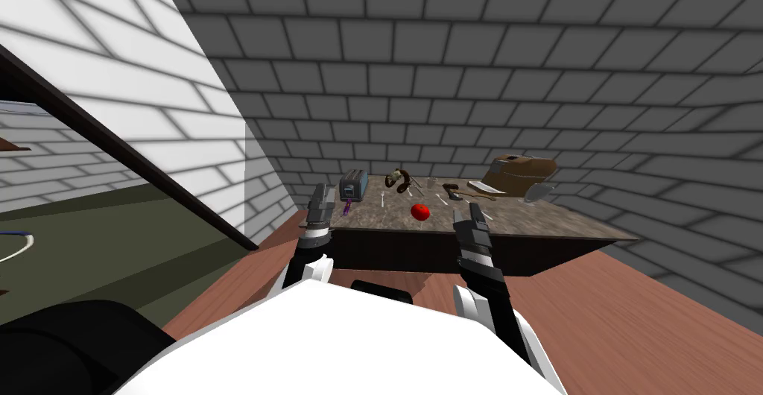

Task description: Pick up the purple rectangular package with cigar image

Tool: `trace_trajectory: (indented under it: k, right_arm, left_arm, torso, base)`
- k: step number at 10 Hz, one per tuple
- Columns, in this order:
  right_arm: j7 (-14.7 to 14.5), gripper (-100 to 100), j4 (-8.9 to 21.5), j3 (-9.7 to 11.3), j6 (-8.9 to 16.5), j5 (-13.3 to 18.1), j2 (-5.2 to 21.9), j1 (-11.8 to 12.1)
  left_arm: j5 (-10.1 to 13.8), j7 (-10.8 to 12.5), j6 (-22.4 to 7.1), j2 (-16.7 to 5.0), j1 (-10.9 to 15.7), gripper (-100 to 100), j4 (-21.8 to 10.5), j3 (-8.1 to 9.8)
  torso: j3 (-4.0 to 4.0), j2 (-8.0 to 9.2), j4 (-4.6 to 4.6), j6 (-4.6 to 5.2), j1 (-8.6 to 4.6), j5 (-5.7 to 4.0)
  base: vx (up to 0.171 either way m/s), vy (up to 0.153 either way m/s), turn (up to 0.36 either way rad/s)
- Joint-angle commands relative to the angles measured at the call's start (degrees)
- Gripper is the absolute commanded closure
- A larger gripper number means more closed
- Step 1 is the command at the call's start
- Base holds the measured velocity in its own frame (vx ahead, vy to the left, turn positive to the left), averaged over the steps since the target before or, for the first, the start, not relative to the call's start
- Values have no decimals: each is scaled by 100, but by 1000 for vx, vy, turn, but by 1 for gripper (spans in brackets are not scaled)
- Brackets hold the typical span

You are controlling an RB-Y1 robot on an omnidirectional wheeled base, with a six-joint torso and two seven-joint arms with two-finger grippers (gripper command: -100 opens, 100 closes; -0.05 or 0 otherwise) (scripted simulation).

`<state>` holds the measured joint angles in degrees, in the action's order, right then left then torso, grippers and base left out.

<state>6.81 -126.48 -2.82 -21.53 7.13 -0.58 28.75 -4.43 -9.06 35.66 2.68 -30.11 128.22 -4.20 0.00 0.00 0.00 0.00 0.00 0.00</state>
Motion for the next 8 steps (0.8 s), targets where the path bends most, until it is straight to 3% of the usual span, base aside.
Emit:
trace_trajectory:
  k: [1,8]
  right_arm:
    - [0,0,0,0,0,0,0,0]
    - [0,0,0,0,0,0,0,-1]
  left_arm:
    - [-27,21,-44,-232,-42,-100,16,26]
    - [-441,288,-592,-1404,-577,-100,228,357]
  torso:
    - [0,0,0,0,0,0]
    - [10,17,4,0,11,2]
  base:
    - [-6,1,-28]
    - [-31,16,-49]
